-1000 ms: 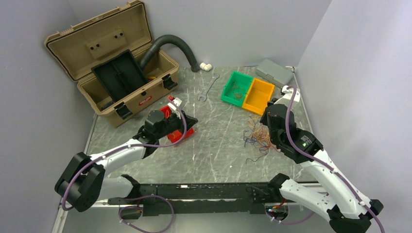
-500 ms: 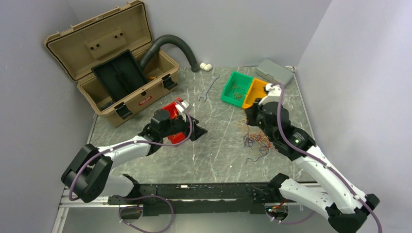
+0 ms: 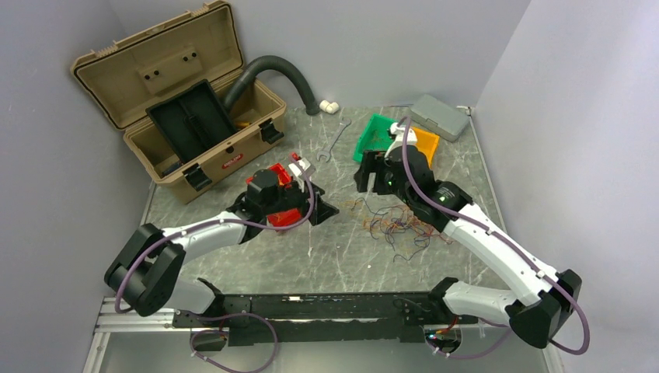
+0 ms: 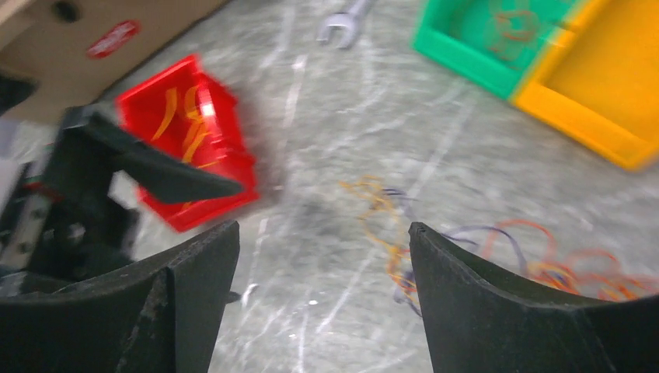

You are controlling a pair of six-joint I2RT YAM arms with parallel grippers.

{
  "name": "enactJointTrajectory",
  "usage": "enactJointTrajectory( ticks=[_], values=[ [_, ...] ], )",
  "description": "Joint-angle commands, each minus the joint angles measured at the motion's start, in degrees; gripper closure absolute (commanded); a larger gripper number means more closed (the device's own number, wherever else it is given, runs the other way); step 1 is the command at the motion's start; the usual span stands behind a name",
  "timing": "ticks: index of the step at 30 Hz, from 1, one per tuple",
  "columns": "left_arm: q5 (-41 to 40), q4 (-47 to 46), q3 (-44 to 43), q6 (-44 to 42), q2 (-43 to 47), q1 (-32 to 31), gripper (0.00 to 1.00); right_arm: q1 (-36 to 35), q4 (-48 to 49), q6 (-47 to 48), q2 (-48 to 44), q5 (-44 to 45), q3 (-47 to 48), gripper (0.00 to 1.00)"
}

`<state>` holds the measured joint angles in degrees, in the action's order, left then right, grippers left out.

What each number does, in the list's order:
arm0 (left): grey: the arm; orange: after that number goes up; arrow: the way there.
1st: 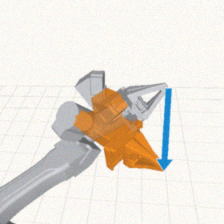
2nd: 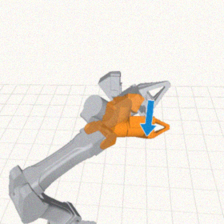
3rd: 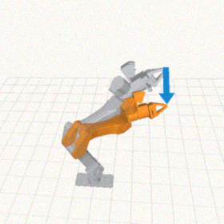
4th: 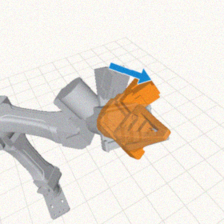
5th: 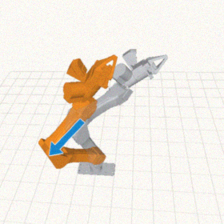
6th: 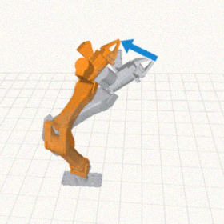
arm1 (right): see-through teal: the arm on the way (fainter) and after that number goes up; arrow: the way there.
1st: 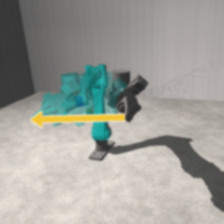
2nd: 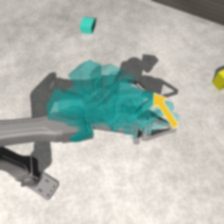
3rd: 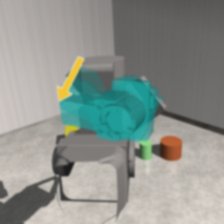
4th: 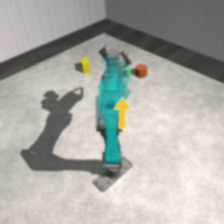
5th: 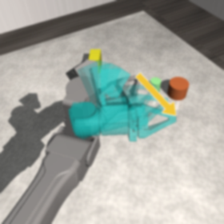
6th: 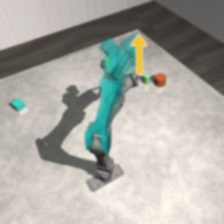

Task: Untangle the cables

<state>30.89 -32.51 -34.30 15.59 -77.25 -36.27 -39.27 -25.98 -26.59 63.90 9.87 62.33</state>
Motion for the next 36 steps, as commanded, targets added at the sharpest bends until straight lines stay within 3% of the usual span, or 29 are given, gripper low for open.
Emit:
enactJointTrajectory(
  ticks=[1, 3, 6, 8, 12, 14, 18, 26, 31, 36],
  values=[
    [-0.4, 5.9, -6.2, -1.1, -3.7, -0.3, 0.08, 1.6, -12.0, -5.2, -3.4, 19.0, -0.3, 0.18],
    [0.0, 8.3, -8.3, -0.3, -6.1, -0.4, 0.08, 4.3, -15.6, -8.6, -5.0, 21.1, -2.7, 0.18],
    [1.1, 10.5, -10.8, 0.6, -8.9, -0.8, 0.10, 11.5, -17.6, -10.7, -7.9, 17.5, -8.0, 0.18],
    [1.9, 10.8, -11.8, 0.9, -10.5, -1.3, 0.11, 17.7, -15.7, -10.2, -9.9, 12.5, -12.1, 0.19],
    [2.7, 11.2, -12.8, 0.6, -11.3, -2.1, 0.14, 24.6, -9.7, -10.0, -10.1, 6.8, -18.4, 0.31],
    [3.0, 9.2, -10.8, 0.4, -9.5, -2.1, 0.15, 25.4, -6.6, -10.2, -8.0, 5.5, -20.7, 0.32],
    [-3.7, -2.4, 0.0, 0.3, 2.2, -2.0, 0.12, 25.7, -1.0, -12.0, -2.8, 5.7, -24.0, 0.32],
    [-15.4, -7.5, 9.5, -2.8, 15.1, -2.0, 0.10, 25.8, 5.3, -14.1, -0.8, 10.8, -27.7, 0.29],
    [-17.6, -5.8, 9.7, -3.8, 16.7, -1.9, 0.09, 27.8, 4.4, -12.6, -3.4, 15.4, -27.8, 0.27],
    [-16.3, -6.7, 9.4, -3.3, 15.6, -1.9, 0.09, 33.9, 3.8, -11.1, -4.4, 13.7, -27.5, 0.26]
  ],
)
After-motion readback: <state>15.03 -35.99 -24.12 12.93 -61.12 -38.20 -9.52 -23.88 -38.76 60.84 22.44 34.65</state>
